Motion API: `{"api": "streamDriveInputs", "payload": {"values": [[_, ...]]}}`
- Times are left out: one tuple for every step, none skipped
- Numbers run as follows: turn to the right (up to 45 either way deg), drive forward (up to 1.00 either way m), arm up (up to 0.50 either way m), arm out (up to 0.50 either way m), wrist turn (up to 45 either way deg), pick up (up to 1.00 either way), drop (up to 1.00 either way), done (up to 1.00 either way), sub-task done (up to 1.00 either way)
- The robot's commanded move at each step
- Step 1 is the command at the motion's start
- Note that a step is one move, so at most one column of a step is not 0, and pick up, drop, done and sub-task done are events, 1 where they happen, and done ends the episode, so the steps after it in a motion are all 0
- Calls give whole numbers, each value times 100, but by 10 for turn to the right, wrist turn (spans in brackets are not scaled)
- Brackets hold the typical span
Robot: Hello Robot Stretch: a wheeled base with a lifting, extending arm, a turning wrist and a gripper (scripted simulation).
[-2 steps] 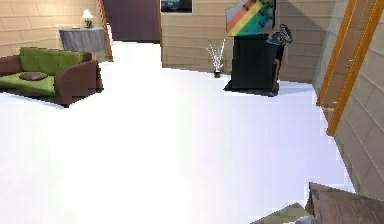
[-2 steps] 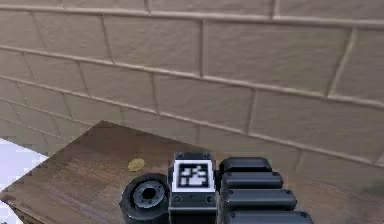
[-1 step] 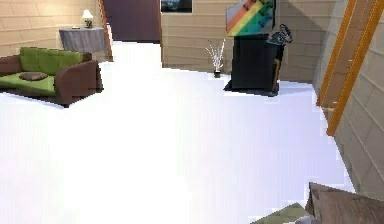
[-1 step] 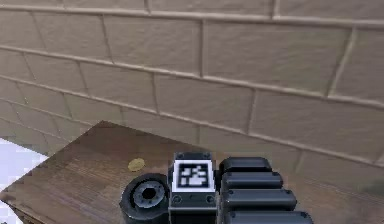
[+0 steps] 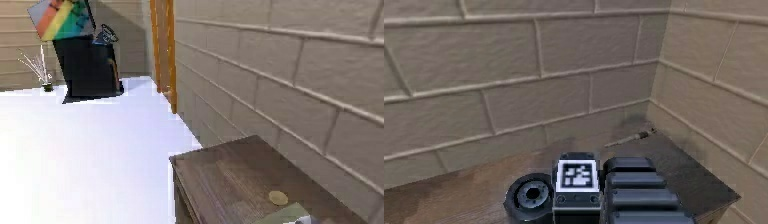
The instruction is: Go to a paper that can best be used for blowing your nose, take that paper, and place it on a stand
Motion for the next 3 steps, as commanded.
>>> {"api": "streamDriveInputs", "payload": {"values": [[450, 0, 0, 0, 0, 0, 0, 0, 0], [450, 0, 0, 0, 0, 0, 0, 0, 0], [-450, 0, 0, 0, 0, 0, 0, 0, 0]]}}
